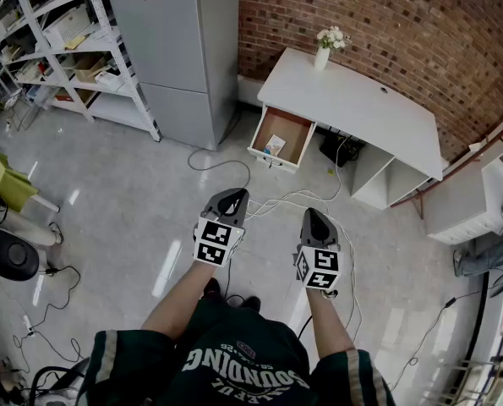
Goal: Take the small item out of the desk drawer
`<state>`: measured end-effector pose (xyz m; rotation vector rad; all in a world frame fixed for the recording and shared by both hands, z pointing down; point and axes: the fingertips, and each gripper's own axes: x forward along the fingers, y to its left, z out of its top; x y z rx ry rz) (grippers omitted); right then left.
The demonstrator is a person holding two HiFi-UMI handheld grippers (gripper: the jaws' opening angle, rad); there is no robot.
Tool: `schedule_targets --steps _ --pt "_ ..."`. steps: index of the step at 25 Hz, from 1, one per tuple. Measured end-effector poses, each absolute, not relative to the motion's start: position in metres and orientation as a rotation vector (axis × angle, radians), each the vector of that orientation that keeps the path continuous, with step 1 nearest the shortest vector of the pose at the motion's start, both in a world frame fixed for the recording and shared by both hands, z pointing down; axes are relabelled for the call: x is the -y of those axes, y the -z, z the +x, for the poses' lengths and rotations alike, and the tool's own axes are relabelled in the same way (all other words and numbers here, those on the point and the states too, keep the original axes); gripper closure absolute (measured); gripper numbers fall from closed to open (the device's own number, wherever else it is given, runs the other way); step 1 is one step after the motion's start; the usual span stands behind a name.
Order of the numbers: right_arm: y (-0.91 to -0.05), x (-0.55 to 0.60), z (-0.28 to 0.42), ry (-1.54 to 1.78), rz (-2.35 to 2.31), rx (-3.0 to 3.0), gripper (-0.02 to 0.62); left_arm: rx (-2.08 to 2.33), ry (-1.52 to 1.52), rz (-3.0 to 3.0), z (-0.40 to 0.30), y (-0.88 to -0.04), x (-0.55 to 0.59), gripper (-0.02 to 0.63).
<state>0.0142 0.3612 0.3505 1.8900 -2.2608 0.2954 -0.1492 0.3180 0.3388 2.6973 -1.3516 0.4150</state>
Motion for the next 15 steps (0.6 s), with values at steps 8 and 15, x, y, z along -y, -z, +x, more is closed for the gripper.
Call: schedule_targets --steps 8,15 --pt "-0.34 -0.363 0.01 -0.238 1.934 2.28 0.572 1.36 -0.409 2.694 -0.157 -0.336 -0.32 0.589" --pt "-0.338 -0.367 0.009 -0.237 1.904 2.307 0.572 1.355 -0.396 2.698 -0.151 -0.335 -0.324 0.589"
